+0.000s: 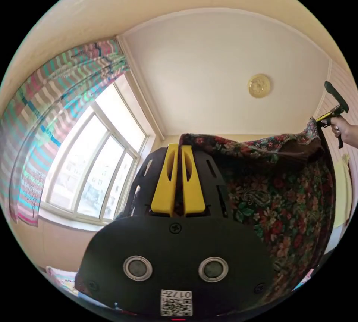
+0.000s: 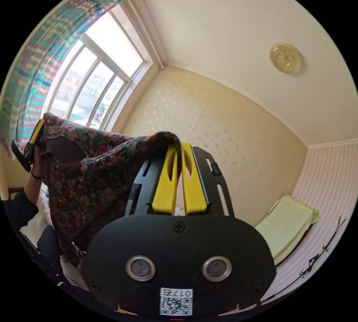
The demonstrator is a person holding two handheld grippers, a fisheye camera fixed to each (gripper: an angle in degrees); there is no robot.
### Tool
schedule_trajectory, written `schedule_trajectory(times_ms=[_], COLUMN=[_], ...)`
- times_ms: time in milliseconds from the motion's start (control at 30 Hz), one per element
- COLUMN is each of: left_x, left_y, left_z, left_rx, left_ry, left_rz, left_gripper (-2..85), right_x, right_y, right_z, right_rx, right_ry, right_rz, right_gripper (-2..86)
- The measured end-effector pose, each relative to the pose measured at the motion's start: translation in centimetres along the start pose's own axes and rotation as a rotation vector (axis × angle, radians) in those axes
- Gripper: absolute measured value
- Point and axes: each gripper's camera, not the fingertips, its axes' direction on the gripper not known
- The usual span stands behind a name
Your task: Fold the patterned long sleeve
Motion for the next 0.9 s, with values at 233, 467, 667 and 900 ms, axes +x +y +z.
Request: schedule_trajectory(times_ms=[233,467,667,900], left_x=[2.8,6.3,10.2,18.7], left_y=[-15.2,-19.0,-13.2,5.6], left_z=[2.5,1.0,4.4,19.4], left_rx=[0.036,0.166,0.109,-0.066], left_ry=[-0.024,-0.124,-0.042,0.003], left_rz=[0.065,0.209,0.293,0.347], left_gripper=[-0.9,-0.9,-0.9,-0.8], right_x=[4.3,5.6,4.0,4.5], right_y=[-5.2,-4.6,0.3,7.6], right_z=[-10.0,-10.6,-5.1,18.2], right_rx=[0.096,0.114,0.15,-0.075], right_ry=[0.051,0.085,0.257,0.231], right_rz=[0.1,0.113,0.026,0.023], right_gripper=[1.4,1.7,2.2,2.5])
